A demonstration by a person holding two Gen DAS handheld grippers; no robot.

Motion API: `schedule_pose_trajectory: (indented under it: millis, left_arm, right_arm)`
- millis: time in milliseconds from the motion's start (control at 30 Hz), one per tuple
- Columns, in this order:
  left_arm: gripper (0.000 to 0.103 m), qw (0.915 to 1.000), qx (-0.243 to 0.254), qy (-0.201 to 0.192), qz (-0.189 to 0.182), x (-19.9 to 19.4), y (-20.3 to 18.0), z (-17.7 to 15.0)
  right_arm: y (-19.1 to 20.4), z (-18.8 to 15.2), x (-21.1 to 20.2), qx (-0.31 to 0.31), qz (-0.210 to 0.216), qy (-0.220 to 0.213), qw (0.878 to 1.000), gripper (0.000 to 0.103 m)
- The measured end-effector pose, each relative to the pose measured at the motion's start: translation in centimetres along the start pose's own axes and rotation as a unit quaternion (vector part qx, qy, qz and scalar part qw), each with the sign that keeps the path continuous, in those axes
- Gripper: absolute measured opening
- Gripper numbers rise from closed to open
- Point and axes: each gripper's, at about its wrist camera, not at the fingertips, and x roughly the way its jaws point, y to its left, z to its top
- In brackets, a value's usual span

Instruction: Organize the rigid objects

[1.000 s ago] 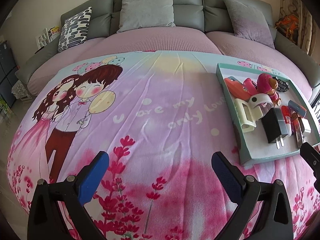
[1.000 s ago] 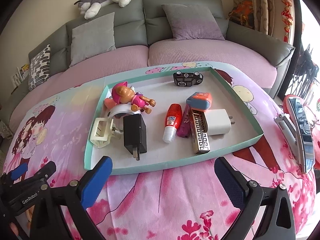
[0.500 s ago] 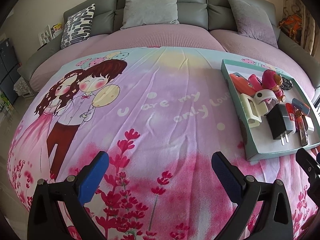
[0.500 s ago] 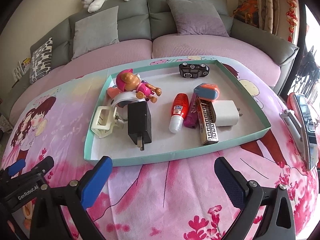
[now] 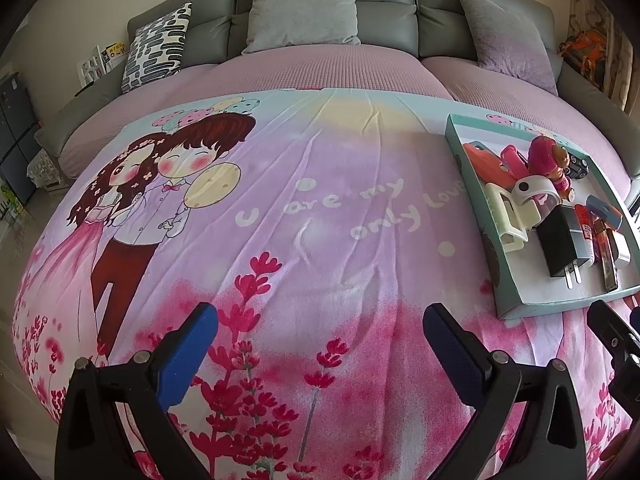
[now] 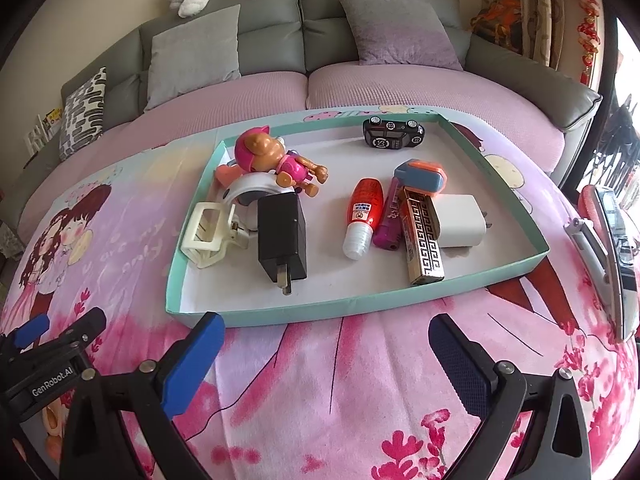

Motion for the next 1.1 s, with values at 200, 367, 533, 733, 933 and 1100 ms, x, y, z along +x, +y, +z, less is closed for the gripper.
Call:
schedule_pose_trajectory:
  millis: [200, 367, 533, 733, 933, 1100]
  left_arm:
    - [0.102, 1.0, 0.003, 0.001, 0.001, 0.06, -0.11, -0.06]
    - [0.102, 1.0, 0.005, 0.002, -0.002, 0.1, -0.19, -0.06]
    - [0.102, 0.9999, 0.01, 0.0, -0.002, 0.03, -0.4, -0.15]
    - [0.102, 0.9999, 0.013, 0.001, -0.001, 0.04, -0.46, -0.24]
    - [0.102, 0.9999, 0.016, 0.002, -0.001, 0.11, -0.55, -0.24]
    - [0.102, 0.9999, 0.015, 0.005, -0.001, 0.18, -0.49, -0.26]
  right_arm:
    - [0.03, -0.1, 0.15, 0.0, 0.001, 0.004, 1.0, 0.103]
    - [-0.02, -0.12, 0.23, -0.001, 0.001, 0.006, 1.0, 0.103]
    - [-0.02, -0.16, 0.33, -0.002, 0.002, 0.009, 1.0, 0.103]
    - [-0.01, -0.17, 0.43, -0.005, 0.001, 0.012, 1.0, 0.103]
    - [0.03, -0.18, 0.48, -0.007, 0.001, 0.014, 1.0, 0.103]
    - [0.09, -0.24, 0.54, -0.007, 0.0, 0.015, 1.0, 0.103]
